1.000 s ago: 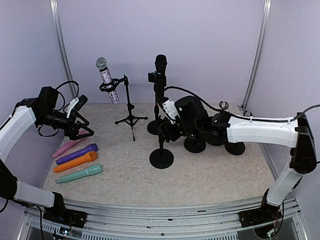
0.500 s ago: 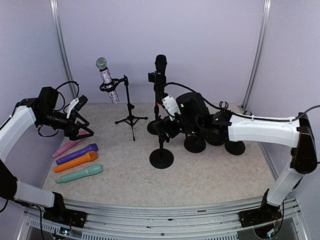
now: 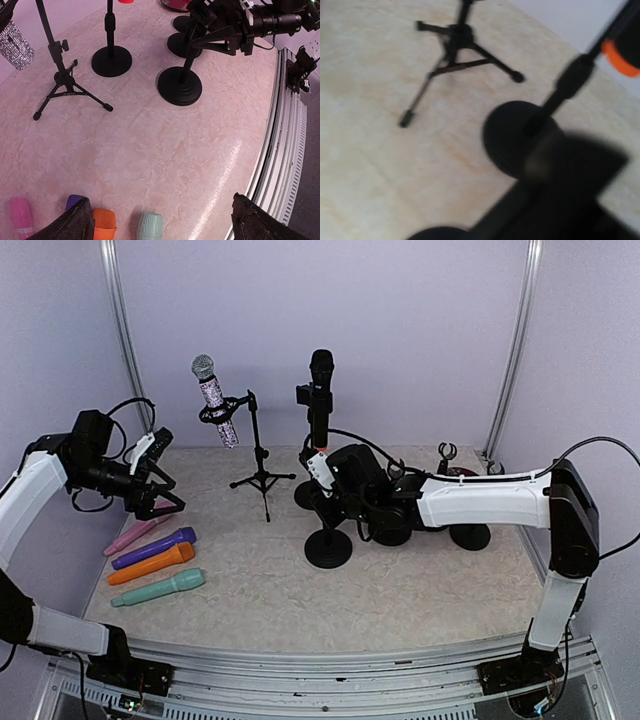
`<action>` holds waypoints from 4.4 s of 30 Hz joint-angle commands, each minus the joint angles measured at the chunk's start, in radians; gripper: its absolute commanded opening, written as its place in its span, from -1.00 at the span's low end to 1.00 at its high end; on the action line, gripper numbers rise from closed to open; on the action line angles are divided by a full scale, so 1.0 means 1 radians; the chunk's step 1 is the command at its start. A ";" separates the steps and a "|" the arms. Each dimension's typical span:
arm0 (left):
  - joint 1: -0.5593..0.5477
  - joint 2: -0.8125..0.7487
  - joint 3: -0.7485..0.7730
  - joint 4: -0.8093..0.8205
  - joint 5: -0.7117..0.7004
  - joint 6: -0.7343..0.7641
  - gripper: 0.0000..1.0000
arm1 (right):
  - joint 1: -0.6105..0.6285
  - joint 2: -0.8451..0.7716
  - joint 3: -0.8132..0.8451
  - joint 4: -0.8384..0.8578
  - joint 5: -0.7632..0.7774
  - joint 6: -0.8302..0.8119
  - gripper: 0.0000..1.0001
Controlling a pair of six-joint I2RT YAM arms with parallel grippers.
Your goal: Remove the microphone from the stand
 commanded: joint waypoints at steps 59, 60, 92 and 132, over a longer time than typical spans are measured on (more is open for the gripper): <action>-0.008 0.014 0.059 -0.012 -0.003 0.010 0.97 | -0.331 -0.423 -0.054 0.002 -0.025 0.064 1.00; -0.007 0.014 0.058 -0.010 -0.003 0.007 0.98 | -0.320 -0.401 -0.018 -0.003 -0.045 0.057 0.99; -0.007 -0.075 0.035 0.032 -0.087 -0.081 0.98 | -0.268 0.279 0.656 0.081 -0.291 -0.011 -0.02; -0.209 0.110 0.090 0.241 0.097 -0.103 0.98 | -0.080 -0.177 0.070 0.184 -0.704 0.075 0.42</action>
